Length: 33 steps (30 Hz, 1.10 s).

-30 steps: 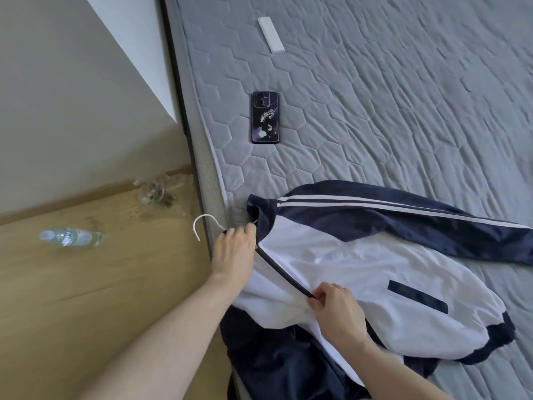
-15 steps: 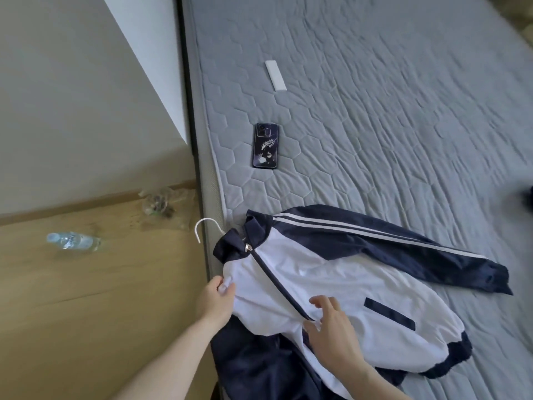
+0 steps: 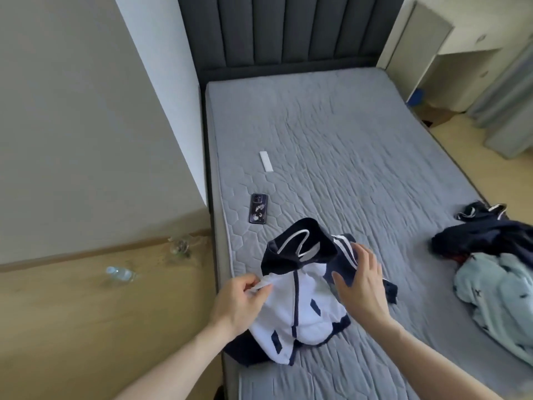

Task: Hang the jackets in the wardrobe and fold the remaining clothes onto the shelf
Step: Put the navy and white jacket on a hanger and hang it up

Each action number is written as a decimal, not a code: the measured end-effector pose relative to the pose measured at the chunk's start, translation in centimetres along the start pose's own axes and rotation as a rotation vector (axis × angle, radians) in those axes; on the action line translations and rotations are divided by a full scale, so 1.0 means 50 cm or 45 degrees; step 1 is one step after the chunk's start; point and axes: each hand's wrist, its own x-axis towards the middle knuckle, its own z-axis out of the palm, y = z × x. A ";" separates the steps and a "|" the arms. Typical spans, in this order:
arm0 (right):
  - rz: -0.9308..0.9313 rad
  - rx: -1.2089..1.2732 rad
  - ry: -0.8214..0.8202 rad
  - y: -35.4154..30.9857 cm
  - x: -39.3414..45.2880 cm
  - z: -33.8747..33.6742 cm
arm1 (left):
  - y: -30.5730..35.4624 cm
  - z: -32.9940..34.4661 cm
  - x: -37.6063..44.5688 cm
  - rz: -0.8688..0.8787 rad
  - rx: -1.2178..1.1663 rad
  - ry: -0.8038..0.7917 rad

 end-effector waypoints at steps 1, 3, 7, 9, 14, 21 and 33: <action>-0.058 -0.032 0.004 -0.018 0.004 -0.047 | 0.040 -0.026 -0.027 0.032 0.007 0.015; -0.145 -0.120 -0.030 -0.057 0.011 -0.131 | 0.113 -0.082 -0.084 0.077 0.006 0.042; -0.422 -0.219 -0.236 -0.163 0.013 -0.234 | 0.212 -0.214 -0.199 0.119 0.121 0.131; -0.547 -0.206 -0.381 -0.236 0.001 -0.265 | 0.244 -0.289 -0.258 0.096 0.143 0.235; -0.884 -0.096 -0.612 -0.451 -0.067 -0.289 | 0.295 -0.484 -0.401 0.032 0.286 0.622; -1.041 0.201 -0.871 -0.754 -0.210 -0.228 | 0.287 -0.718 -0.589 -0.173 0.529 1.034; -1.123 0.250 -1.004 -1.161 -0.512 0.011 | 0.062 -1.045 -0.916 -0.376 0.558 1.262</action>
